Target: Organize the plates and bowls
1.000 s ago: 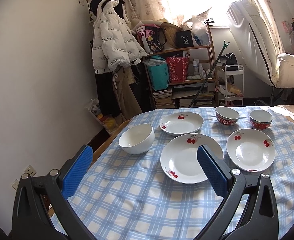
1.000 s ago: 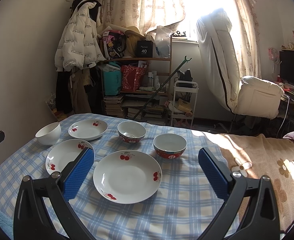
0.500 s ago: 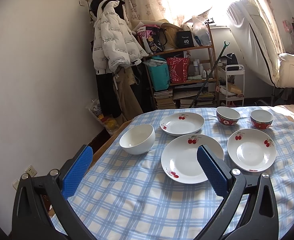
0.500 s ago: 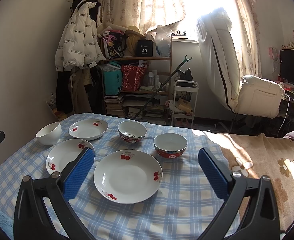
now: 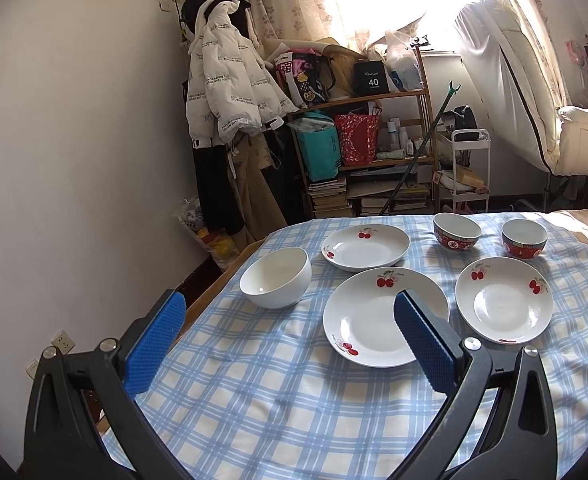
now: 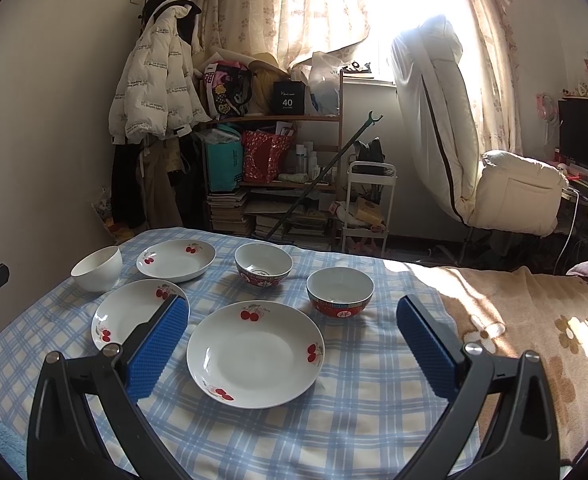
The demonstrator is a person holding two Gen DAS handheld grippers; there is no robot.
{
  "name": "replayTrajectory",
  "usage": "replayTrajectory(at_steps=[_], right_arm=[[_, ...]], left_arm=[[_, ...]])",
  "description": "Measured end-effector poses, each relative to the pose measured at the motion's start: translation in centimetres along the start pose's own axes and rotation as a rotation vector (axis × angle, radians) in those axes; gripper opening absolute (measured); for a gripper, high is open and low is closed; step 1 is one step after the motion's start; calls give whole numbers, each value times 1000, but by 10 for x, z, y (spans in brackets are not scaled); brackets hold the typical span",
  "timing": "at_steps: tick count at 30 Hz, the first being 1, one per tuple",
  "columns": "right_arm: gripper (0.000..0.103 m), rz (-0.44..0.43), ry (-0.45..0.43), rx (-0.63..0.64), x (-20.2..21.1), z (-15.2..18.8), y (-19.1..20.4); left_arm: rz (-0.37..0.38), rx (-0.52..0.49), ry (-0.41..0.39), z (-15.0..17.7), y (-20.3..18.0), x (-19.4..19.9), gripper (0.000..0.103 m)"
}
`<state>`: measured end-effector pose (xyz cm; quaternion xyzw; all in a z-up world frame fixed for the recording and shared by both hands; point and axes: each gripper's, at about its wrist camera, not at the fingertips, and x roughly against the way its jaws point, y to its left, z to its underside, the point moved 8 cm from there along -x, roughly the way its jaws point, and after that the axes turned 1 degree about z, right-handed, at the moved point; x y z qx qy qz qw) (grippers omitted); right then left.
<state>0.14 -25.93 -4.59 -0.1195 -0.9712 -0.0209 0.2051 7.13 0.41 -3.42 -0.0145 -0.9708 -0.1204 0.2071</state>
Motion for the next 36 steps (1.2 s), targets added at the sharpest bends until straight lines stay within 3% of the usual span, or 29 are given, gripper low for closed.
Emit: replayTrajectory(at_steps=[27,36], right_arm=[[103,-6,-3,-2,2,0,0],[103,-13,1,6,1,-2,0]], left_arm=[[-16,-3,-2,0,2,1,102],[34,14,24,-7,-5,2,102]])
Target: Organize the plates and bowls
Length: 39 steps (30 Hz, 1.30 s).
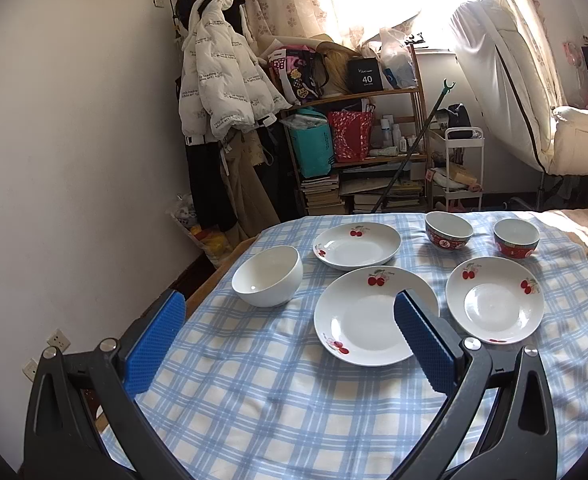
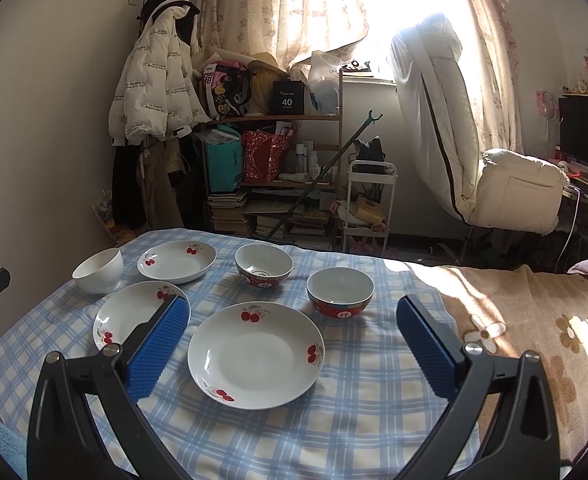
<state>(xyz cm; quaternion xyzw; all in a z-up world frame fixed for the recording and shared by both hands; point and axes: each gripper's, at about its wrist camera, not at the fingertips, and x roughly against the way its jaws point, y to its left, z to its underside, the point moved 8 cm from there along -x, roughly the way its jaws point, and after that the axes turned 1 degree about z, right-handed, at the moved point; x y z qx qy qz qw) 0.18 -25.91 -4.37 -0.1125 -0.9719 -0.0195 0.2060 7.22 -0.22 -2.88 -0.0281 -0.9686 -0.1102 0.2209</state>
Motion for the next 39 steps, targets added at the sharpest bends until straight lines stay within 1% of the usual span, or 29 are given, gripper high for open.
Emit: replayTrajectory(at_steps=[2,6,8,10,14,18,20,23,28,32,34,35,36,39], right_arm=[[103,-7,-3,3,1,-3,0],[103,-26,-11,15,-2,-9,4],[103,-46,-7,20,-5,-15,6],[103,-66,15,21,-11,-19,9],[103,-37,72,18,-29,-26,6],[103,-31,88,11,-46,-31,0],[103,-23,98,12,-54,-32,-2],[103,-40,119,2,-67,-30,-5],[103,-55,137,18,-82,-29,-7],[103,-61,172,26,-98,-26,-8],[103,-74,201,21,-105,-23,-9],[100,-75,219,20,-110,-20,-10],[99,-75,239,18,-114,-17,-10],[99,-87,276,8,-124,-6,-11]], left_arm=[[13,9,10,-4,-3,0,102],[2,-45,38,-11,-14,-5,102],[10,-46,53,-16,-19,-8,102],[28,-34,82,-22,-25,-16,102],[57,4,149,-33,-39,-38,102],[74,46,184,-42,-53,-59,102],[76,50,204,-45,-61,-70,102],[92,54,238,-47,-74,-86,102],[114,65,287,-44,-95,-104,102],[154,83,347,-35,-115,-114,102],[157,77,373,-28,-126,-118,102],[163,79,386,-24,-130,-121,102],[173,85,400,-20,-135,-122,102],[189,103,436,-8,-148,-127,102]])
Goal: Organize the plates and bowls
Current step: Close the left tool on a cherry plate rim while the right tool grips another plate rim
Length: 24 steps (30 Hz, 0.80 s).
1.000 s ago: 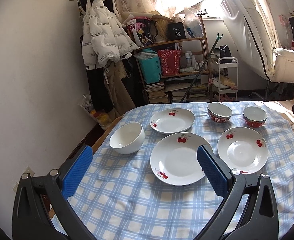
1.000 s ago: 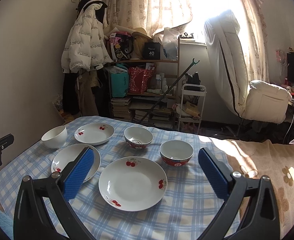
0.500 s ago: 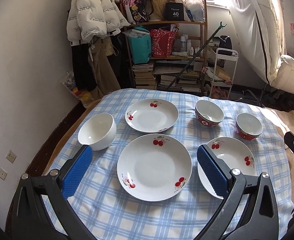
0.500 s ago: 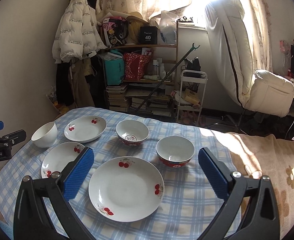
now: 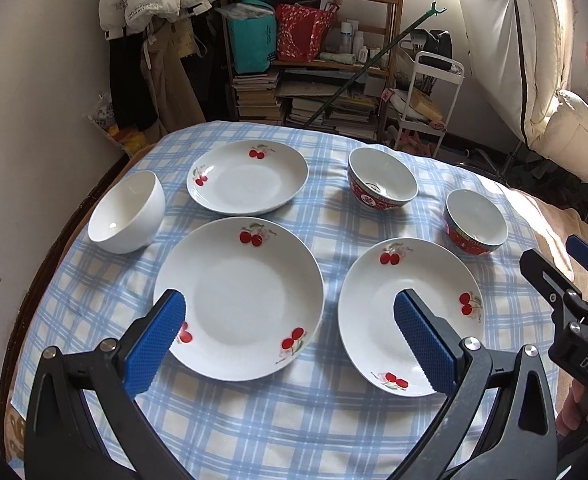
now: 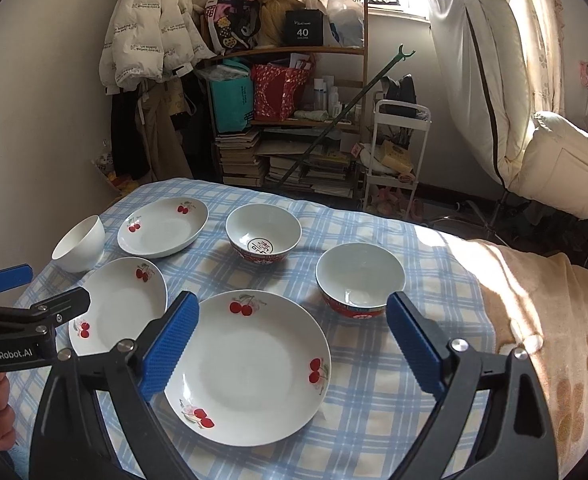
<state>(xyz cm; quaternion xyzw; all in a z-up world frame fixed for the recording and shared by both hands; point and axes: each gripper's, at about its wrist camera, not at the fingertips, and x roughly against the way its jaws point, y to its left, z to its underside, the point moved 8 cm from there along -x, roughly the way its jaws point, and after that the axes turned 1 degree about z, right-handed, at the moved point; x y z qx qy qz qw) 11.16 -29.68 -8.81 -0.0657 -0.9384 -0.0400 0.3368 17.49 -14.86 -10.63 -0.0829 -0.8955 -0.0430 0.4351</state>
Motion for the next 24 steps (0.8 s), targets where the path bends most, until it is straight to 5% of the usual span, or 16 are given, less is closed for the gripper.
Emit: replayTrajectory(at_steps=[24], right_arm=[[99,-24,139,-42,-60,50,-23]], left_arm=[[40,57,215,67,-38,-47,102]])
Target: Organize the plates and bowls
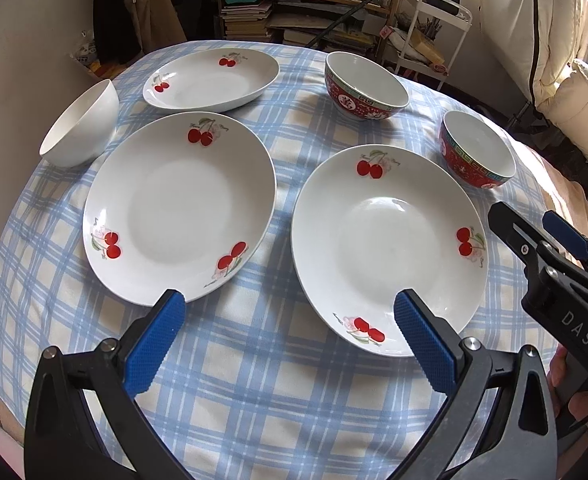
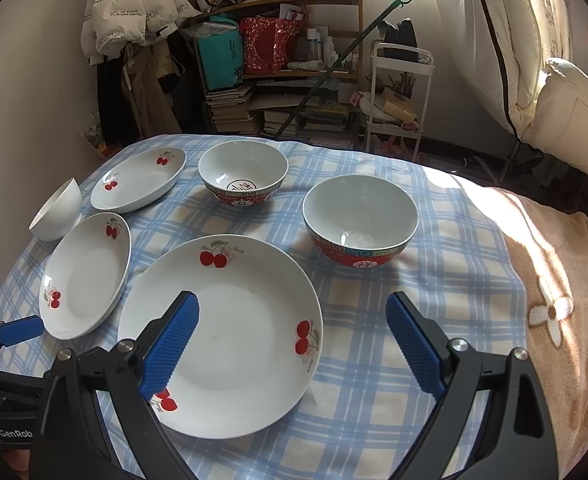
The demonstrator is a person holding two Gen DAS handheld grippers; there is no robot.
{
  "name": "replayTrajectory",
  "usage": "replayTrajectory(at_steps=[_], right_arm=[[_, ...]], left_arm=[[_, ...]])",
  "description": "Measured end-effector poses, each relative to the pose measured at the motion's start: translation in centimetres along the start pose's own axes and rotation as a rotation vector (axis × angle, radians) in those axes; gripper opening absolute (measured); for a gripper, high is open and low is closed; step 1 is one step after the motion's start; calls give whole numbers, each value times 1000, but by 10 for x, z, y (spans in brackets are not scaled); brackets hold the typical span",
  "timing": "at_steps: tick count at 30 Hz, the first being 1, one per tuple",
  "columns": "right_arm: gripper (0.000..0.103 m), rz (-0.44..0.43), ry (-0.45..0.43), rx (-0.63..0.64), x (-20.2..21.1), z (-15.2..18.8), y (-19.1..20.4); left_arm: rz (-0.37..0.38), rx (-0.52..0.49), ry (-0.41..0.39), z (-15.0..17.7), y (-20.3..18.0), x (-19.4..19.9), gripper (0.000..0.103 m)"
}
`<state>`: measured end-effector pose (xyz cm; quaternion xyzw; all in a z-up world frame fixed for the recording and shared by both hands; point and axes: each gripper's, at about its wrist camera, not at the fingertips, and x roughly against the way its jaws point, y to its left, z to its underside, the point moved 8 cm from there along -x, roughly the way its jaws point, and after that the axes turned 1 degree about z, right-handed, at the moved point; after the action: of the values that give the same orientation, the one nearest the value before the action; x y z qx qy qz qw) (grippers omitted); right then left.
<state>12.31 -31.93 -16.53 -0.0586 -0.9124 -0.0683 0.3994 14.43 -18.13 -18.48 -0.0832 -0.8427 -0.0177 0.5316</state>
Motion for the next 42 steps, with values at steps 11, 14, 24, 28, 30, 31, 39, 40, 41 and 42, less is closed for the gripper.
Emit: replayTrajectory(at_steps=[11,14,24,28,30,31,39,40,41,42], right_arm=[[99,-32,57,-21,-14,8,-7],[99,-37,69,-21,-19,8,-8],[70,-65,153,-24,-45,10,-13],[59,-73,193,-10,-56,17,-12],[48,-73,204,-3,-61,19,-10],[43,-68,210,1,-63,20,-10],[29,-67,231,14,-77,18,-8],[25,-55,233,20,-79,18,-8],[20,-44,233,26,-80,18,-9],[18,-43,235,24,-81,19,-11]], left_arm=[[52,78,73,12,-1,-17,102],[69,77,84,11,-3,-21,100],[114,131,165,11,-7,-43,84],[126,128,192,11,-10,-53,66],[155,135,212,11,-13,-60,45],[162,142,220,10,-13,-62,45],[119,133,199,-9,-12,-76,33],[122,143,199,-11,-12,-77,30],[124,153,196,-14,-12,-79,27],[117,157,192,-16,-10,-80,24]])
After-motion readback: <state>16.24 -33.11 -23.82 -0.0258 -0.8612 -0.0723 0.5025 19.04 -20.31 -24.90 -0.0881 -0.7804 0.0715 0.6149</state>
